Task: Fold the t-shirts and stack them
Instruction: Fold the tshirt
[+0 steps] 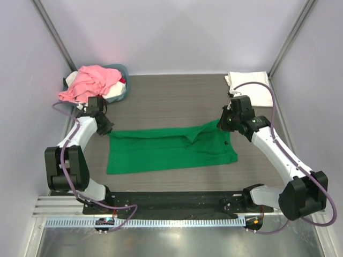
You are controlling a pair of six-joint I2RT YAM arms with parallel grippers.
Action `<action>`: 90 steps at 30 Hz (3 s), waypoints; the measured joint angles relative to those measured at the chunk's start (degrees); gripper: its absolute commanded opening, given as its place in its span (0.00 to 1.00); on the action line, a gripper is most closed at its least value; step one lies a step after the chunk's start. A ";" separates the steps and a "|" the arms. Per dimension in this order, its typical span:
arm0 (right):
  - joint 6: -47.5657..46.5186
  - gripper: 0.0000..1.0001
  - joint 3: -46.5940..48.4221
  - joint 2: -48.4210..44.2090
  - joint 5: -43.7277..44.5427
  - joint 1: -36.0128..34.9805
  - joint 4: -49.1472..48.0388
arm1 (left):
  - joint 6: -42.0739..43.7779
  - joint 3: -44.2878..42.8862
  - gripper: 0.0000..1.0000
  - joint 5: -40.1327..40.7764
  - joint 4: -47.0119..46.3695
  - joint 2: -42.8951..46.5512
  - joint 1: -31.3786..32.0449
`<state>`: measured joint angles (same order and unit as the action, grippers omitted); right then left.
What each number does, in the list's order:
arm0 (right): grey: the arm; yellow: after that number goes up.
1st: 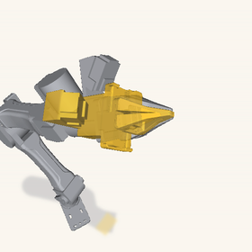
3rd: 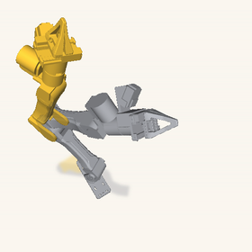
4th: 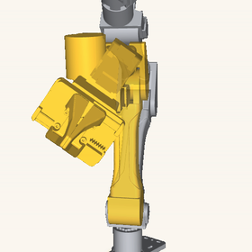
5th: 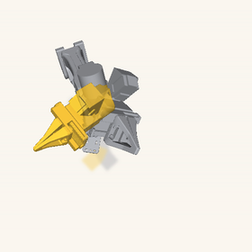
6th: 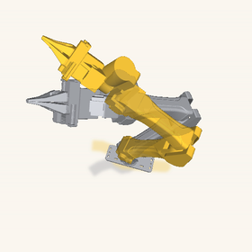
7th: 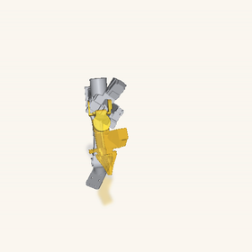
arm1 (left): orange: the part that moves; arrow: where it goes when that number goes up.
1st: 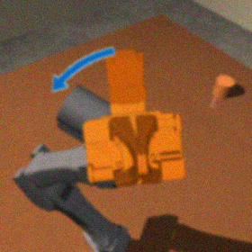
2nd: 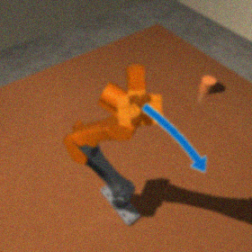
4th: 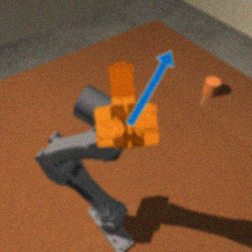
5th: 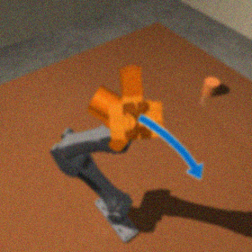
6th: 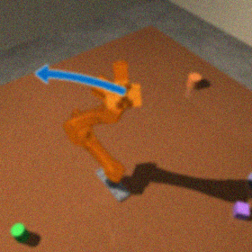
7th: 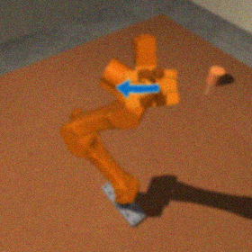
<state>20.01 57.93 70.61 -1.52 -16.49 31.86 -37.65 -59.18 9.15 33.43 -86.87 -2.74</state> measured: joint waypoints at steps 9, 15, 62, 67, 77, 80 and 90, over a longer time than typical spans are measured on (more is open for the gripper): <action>2.73 0.01 -8.17 -5.35 1.46 0.00 0.57 | -1.16 4.79 0.00 0.92 -0.07 5.11 0.00; 10.62 0.13 -16.33 -11.23 5.81 0.00 0.02 | -4.52 10.86 0.16 2.12 0.48 9.84 0.00; 20.48 0.75 26.69 48.89 -11.13 5.42 -10.73 | -13.88 14.93 0.63 -8.15 4.76 3.89 20.39; 20.13 0.74 52.96 66.36 -14.67 3.78 -10.62 | -26.64 20.20 0.64 -14.93 -1.36 8.26 30.69; 20.74 0.74 81.37 84.87 -20.96 -0.57 -11.67 | -42.51 19.58 0.65 -20.41 -14.86 2.75 48.33; 20.74 0.74 81.59 85.35 -21.97 -0.87 -12.96 | -43.54 18.12 0.65 -21.16 -15.82 0.79 49.92; 19.80 0.80 81.55 84.56 -24.11 -0.98 -12.55 | -41.57 5.64 0.71 -15.69 -5.88 0.83 54.29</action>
<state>39.81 139.48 155.17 -25.63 -17.47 19.31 -79.22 -53.54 -6.55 27.55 -86.04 51.55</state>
